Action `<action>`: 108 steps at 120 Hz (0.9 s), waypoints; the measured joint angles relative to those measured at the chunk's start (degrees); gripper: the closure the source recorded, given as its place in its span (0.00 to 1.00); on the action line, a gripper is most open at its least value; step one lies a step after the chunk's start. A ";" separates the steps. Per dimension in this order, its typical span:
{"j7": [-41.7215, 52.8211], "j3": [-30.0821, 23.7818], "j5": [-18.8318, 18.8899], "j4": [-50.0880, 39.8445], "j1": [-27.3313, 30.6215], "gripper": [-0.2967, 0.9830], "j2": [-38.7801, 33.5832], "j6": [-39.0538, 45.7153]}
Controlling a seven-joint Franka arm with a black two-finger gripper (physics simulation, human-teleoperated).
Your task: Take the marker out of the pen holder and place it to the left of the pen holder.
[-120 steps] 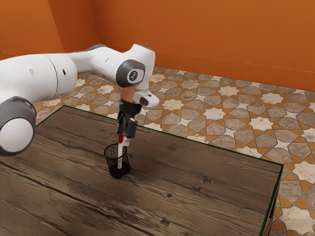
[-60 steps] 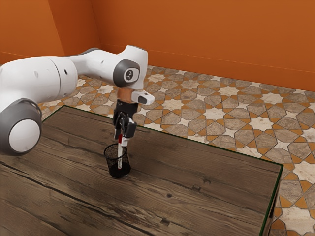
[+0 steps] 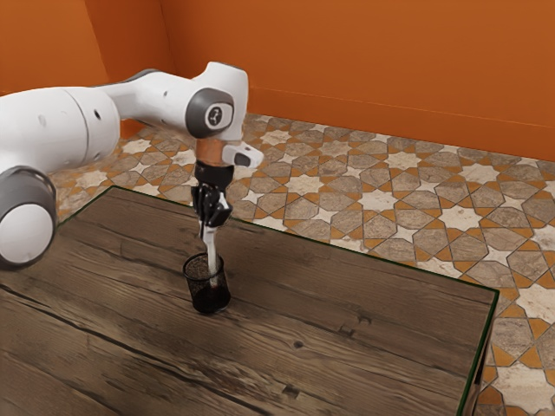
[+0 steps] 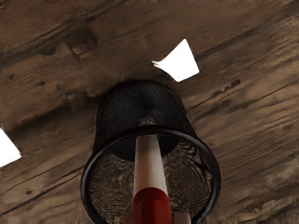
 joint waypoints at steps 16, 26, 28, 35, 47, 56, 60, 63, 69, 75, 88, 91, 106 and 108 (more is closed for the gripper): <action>-0.39 0.00 0.19 -5.93 0.68 0.83 -8.89 -0.39; -0.60 0.01 0.53 -8.17 0.73 0.84 -13.37 -1.53; -0.64 0.09 0.61 -8.41 0.71 0.84 -13.95 -1.86; -0.76 0.30 1.30 -8.83 1.13 0.84 -15.03 -3.18; -0.97 0.87 4.49 -9.68 1.63 0.85 -14.28 -5.83; -1.11 1.54 6.98 -9.97 1.67 0.85 -12.53 -7.58; -1.16 1.87 8.06 -10.00 1.71 0.85 -11.74 -8.33; -1.19 2.09 8.84 -10.01 1.74 0.85 -11.14 -8.90; -1.26 2.99 10.18 -10.02 1.77 0.85 -9.95 -10.13; -1.32 4.40 11.25 -10.03 1.90 0.85 -8.86 -11.51; -1.43 6.69 12.94 -9.90 1.76 0.85 -6.54 -14.33; -1.45 7.04 13.17 -9.80 1.65 0.85 -5.96 -14.83; -1.50 7.60 13.34 -9.18 1.81 0.83 -2.20 -16.53; -1.50 7.61 13.28 -9.15 1.86 0.80 -1.74 -16.67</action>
